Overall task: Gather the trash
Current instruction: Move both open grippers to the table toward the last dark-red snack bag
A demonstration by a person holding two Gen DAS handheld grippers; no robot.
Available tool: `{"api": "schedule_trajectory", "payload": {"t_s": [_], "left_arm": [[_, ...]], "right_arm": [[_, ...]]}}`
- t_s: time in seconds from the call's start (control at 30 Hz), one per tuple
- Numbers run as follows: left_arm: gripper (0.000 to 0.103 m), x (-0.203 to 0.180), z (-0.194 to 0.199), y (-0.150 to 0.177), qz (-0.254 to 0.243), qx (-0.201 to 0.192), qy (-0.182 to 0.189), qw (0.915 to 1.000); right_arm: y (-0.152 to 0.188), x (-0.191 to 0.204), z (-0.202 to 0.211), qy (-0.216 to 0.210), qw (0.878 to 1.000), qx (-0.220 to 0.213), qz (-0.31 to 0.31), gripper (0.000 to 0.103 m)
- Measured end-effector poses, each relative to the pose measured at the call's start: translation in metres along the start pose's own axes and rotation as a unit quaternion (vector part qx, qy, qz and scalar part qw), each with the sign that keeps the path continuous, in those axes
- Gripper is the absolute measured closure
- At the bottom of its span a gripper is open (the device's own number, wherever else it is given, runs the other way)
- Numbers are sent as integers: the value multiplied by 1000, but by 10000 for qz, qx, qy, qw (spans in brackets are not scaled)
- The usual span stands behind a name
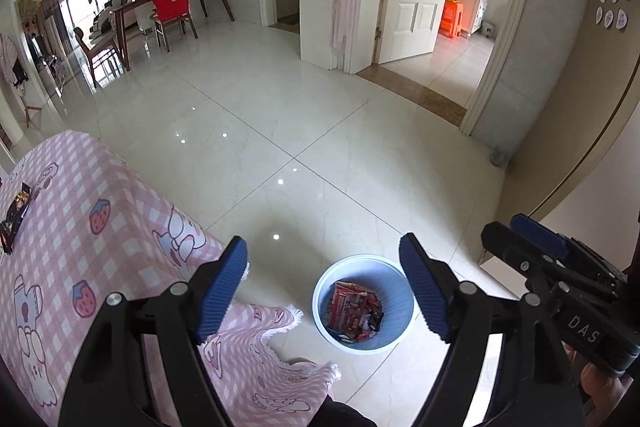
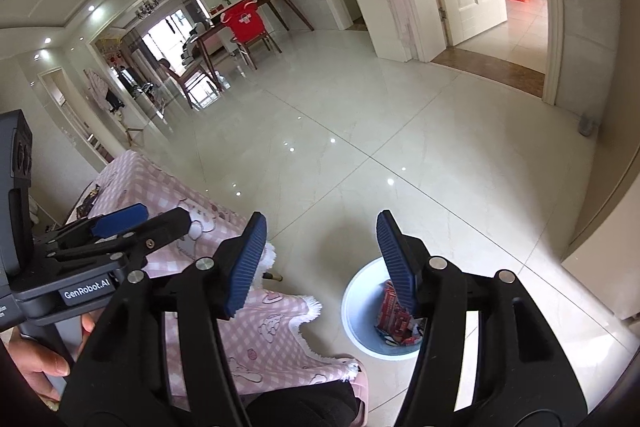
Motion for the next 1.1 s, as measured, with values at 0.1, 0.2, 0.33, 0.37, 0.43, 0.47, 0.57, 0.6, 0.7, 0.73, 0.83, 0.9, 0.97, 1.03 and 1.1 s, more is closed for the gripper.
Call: {"api": "schedule_trajectory", "payload": {"t_s": [0.1, 0.2, 0.33, 0.37, 0.43, 0.47, 0.57, 0.6, 0.7, 0.73, 0.83, 0.9, 0.97, 1.03, 1.1], "left_arm": [[25, 18, 13, 1, 185, -103, -15, 9998], [25, 46, 31, 4, 365, -224, -140, 9990], [20, 101, 57, 10, 824, -408, -384, 9950], [19, 120, 64, 13, 974, -425, -466, 9932], [19, 151, 75, 19, 1247, -475, -610, 9892], [19, 174, 83, 24, 1434, -537, -707, 9857], [20, 225, 101, 33, 1817, -661, -945, 9766], [20, 245, 105, 37, 1950, -677, -1024, 9731], [20, 288, 111, 49, 2287, -690, -1110, 9647], [20, 304, 111, 53, 2423, -682, -1087, 9617], [20, 333, 103, 56, 2688, -645, -995, 9559], [20, 345, 94, 57, 2768, -578, -965, 9543], [20, 358, 84, 61, 2875, -520, -936, 9518], [24, 368, 75, 61, 2926, -490, -901, 9507], [30, 377, 64, 62, 2983, -390, -845, 9499]], "right_arm": [[-1, 24, 2, -195, 9997, 26, 135, 46], [0, 56, 0, -433, 9985, 71, 323, 46], [0, 110, -6, -812, 9945, 132, 644, 46], [0, 129, -10, -930, 9928, 175, 741, 46], [0, 157, -17, -1112, 9897, 248, 870, 46], [1, 172, -21, -1211, 9878, 301, 936, 46], [5, 220, -39, -1496, 9808, 495, 1146, 46], [6, 237, -47, -1579, 9784, 570, 1210, 46], [9, 281, -74, -1808, 9714, 834, 1294, 46], [11, 293, -84, -1867, 9692, 925, 1310, 46], [15, 330, -113, -2006, 9637, 1184, 1302, 46], [16, 349, -134, -2075, 9611, 1371, 1204, 46], [17, 361, -152, -2057, 9601, 1493, 1164, 46], [19, 374, -170, -2032, 9599, 1597, 1083, 46], [18, 381, -188, -2000, 9594, 1727, 985, 46]]}}
Point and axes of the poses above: each gripper's, at about its wrist camera, not at the fingertips, and z roughly against the way its jaws point, x to its left, y to its underside, the point moved 4 cm from there along -z, roughly the way its jaws point, and after that the axes turned 4 degrees about -z, right-handed, at the moved point
